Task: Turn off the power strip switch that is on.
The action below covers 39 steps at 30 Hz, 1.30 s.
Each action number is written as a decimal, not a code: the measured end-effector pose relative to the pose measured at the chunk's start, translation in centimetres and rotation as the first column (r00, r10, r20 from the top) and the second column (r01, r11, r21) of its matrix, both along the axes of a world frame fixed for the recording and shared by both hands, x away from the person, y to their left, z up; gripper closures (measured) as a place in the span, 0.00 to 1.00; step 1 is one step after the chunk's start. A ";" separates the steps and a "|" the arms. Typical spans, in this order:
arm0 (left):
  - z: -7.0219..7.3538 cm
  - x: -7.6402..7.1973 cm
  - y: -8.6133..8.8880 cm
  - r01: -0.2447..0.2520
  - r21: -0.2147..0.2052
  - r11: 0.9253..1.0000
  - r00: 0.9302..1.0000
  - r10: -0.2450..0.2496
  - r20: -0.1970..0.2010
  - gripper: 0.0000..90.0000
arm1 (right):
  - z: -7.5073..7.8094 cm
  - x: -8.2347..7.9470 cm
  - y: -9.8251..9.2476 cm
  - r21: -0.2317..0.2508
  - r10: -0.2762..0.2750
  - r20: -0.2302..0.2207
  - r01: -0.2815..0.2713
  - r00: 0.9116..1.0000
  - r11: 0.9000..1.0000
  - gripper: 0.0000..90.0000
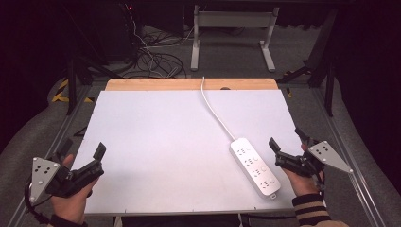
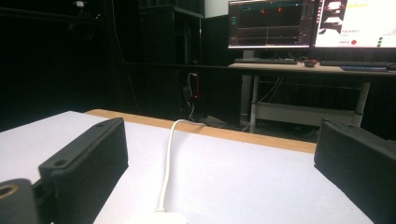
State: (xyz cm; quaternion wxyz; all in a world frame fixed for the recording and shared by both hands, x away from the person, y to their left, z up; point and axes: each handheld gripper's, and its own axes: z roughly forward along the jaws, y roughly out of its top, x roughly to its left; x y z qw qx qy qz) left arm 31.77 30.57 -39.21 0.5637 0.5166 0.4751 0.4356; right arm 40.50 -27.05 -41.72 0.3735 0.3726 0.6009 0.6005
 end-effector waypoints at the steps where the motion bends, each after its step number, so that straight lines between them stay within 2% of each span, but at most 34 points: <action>1: 0.0 0.0 0.0 -0.001 0.000 1.000 1.000 0.001 0.001 0.04 | 0.0 0.0 0.0 0.000 0.000 0.000 0.000 1.000 1.000 0.04; 4: 0.0 0.0 0.0 -0.001 0.001 1.000 1.000 0.001 0.002 0.04 | 0.0 0.0 0.0 -0.008 0.000 0.007 0.000 1.000 1.000 0.03; 6: 0.0 0.0 0.0 0.000 0.002 1.000 1.000 0.000 0.000 0.04 | 0.0 0.0 0.0 0.003 -0.001 -0.002 0.001 1.000 1.000 0.03; 11: 0.0 0.0 0.0 0.002 -0.001 1.000 1.000 -0.002 -0.002 0.04 | 0.0 0.1 0.0 -0.009 -0.023 -0.019 0.023 1.000 1.000 0.02; 14: 0.0 0.0 0.0 0.003 -0.001 1.000 1.000 -0.003 -0.001 0.04 | 0.0 0.1 -0.1 -0.017 -0.041 -0.030 0.040 0.999 0.999 0.07; 15: 0.0 0.0 0.0 0.004 -0.001 1.000 1.000 -0.004 -0.002 0.04 | 0.1 0.1 -0.1 -0.015 -0.036 -0.036 0.035 0.999 0.999 0.14; 16: 0.0 0.0 0.0 0.004 0.001 1.000 1.000 -0.004 -0.002 0.05 | 0.2 -0.1 -0.3 -0.033 0.003 -0.060 -0.005 0.998 0.999 0.52; 18: 0.0 0.0 0.0 0.006 0.000 1.000 1.000 -0.006 -0.001 0.05 | 0.4 -0.3 -0.2 -0.076 -0.001 -0.081 -0.005 0.997 0.997 0.81; 19: 0.0 0.0 0.0 0.006 0.001 1.000 1.000 -0.006 -0.002 0.05 | 0.4 -0.3 -0.1 -0.074 -0.008 -0.111 0.000 0.994 0.997 0.90; 21: 0.0 0.0 0.0 0.008 0.000 1.000 1.000 -0.008 -0.002 0.05 | 0.5 -0.3 -0.1 -0.064 -0.016 -0.152 0.006 0.988 0.998 1.00; 22: 0.0 0.0 0.0 0.007 0.000 1.000 1.000 -0.007 -0.001 0.05 | 0.5 -0.3 -0.1 -0.064 -0.016 -0.152 0.006 0.988 0.998 1.00; 26: 0.0 0.0 -0.1 0.010 0.001 1.000 1.000 -0.010 0.000 0.06 | 0.7 -0.3 -0.4 -0.045 -0.038 -0.204 0.029 0.978 0.999 1.00; 29: 0.0 0.0 -0.1 0.012 0.004 1.000 1.000 -0.012 0.001 0.06 | 0.7 -0.2 -0.5 -0.054 -0.043 -0.215 0.032 0.976 0.998 1.00; 35: -0.1 0.1 -0.1 0.014 0.007 1.000 1.000 -0.014 -0.001 0.06 | 1.1 -0.3 -0.8 -0.031 -0.029 -0.199 0.023 0.980 0.999 1.00; 39: -0.2 0.1 -0.1 0.011 0.015 1.000 1.000 -0.011 -0.007 0.06 | 2.2 0.0 -0.7 -0.027 -0.020 -0.174 0.015 0.985 1.000 1.00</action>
